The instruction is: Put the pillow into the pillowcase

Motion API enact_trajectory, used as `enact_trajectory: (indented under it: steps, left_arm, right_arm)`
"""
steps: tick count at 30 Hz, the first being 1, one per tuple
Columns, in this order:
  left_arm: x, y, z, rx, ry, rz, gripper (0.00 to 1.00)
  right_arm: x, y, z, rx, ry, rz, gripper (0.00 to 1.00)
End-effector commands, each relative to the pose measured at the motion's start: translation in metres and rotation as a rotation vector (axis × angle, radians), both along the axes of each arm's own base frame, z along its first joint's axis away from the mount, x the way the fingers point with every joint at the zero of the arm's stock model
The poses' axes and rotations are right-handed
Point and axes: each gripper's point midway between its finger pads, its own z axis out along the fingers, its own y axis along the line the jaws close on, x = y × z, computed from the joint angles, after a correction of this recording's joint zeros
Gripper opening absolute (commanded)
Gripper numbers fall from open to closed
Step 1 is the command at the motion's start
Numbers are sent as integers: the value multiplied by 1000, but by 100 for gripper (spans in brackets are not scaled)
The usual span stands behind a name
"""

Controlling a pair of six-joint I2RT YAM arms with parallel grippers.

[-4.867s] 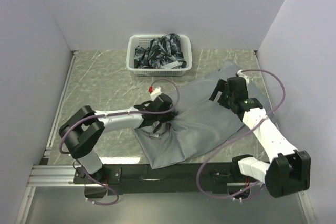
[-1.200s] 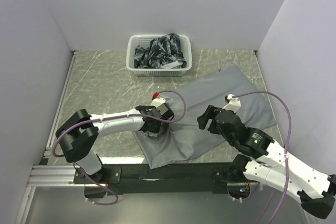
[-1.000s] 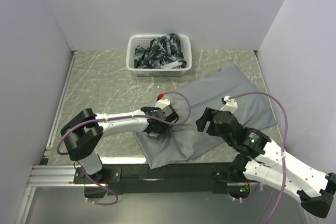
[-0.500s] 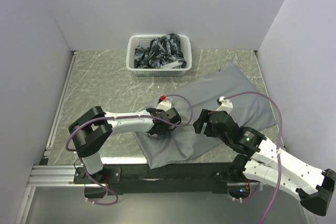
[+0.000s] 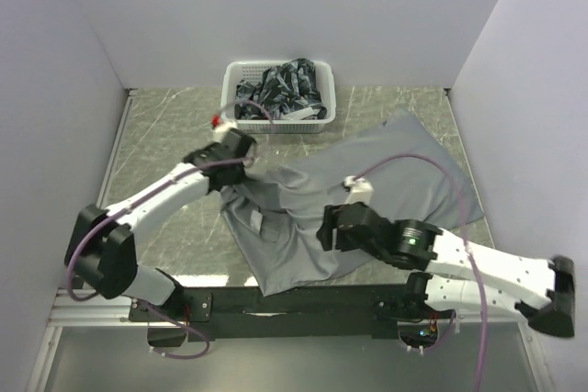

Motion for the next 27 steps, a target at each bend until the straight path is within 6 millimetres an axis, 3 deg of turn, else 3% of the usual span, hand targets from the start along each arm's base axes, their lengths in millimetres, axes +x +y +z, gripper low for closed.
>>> enact_trajectory:
  steps: [1, 2, 3, 4, 5, 6, 7, 9, 10, 16, 22, 27]
  left_arm:
    - [34, 7, 40, -189, -66, 2, 1]
    - [39, 11, 41, -205, -63, 11, 1]
    - [43, 9, 42, -245, -49, 0, 1]
    - [51, 22, 42, -265, -48, 32, 1]
    - [57, 24, 42, -291, -51, 39, 1]
    - [62, 25, 42, -319, -39, 40, 1]
    - [69, 36, 42, -333, -42, 70, 1]
    - [80, 39, 41, -363, -39, 81, 1]
    - [84, 45, 39, -372, -37, 103, 1]
    - [100, 52, 30, -378, -24, 131, 1]
    - [111, 59, 22, -383, -11, 149, 1]
    - [121, 63, 19, -377, -5, 160, 1]
  right_arm:
    - [-11, 52, 26, 28, -53, 96, 69]
    - [-15, 62, 15, -21, -39, 117, 68]
    - [-25, 78, 21, -16, -49, 165, 68]
    - [-27, 89, 20, -18, -54, 185, 68]
    - [-30, 100, 7, -61, -38, 204, 68]
    - [-35, 114, 10, -55, -36, 229, 66]
    - [-43, 126, -8, -114, -20, 262, 65]
    - [-48, 143, -11, -149, -26, 268, 65]
    - [-55, 145, -32, -224, -6, 278, 66]
    - [-59, 156, -82, -335, 31, 254, 65]
    - [-51, 166, -103, -372, 33, 225, 62]
    - [-50, 164, -113, -377, 52, 218, 44]
